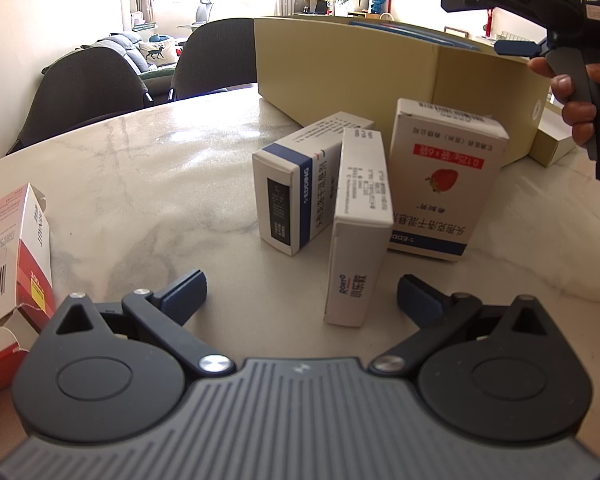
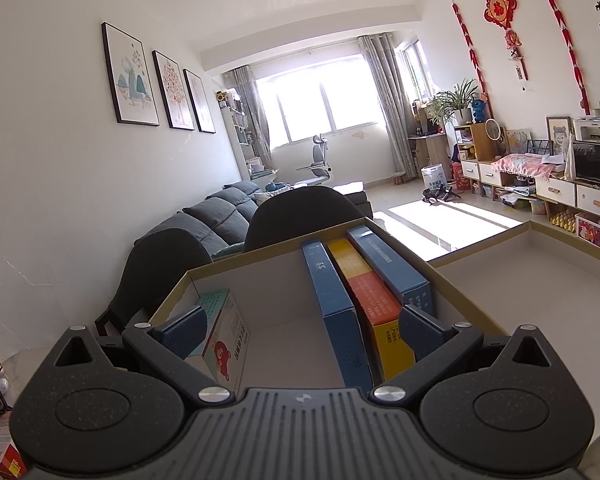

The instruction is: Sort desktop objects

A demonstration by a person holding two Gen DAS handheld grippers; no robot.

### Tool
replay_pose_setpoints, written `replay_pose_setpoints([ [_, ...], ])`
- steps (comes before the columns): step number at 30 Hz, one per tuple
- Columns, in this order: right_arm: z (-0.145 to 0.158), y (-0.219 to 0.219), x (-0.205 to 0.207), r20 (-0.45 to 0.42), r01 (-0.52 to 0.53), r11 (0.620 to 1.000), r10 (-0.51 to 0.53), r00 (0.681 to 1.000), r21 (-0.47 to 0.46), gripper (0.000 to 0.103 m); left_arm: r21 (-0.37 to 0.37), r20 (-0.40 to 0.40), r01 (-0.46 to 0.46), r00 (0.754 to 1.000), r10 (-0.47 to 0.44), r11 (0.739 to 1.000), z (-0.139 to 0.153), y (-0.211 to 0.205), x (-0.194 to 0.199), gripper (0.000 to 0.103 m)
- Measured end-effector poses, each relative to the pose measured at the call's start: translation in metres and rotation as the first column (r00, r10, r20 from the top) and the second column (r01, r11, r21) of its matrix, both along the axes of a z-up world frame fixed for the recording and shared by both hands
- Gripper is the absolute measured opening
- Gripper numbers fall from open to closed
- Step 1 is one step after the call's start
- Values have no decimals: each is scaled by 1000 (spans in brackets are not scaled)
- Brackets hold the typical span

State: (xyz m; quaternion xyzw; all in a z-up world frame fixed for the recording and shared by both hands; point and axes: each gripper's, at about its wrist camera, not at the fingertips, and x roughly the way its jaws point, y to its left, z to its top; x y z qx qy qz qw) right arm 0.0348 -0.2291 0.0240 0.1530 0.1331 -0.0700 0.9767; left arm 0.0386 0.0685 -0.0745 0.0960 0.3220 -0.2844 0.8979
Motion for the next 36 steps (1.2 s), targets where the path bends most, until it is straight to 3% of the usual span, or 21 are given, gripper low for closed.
replay_pose_setpoints([
  [36, -9, 3, 8, -8, -1, 1000, 1, 1000, -17, 102, 0, 0, 0, 1000, 0, 1000, 0, 0, 0, 103],
])
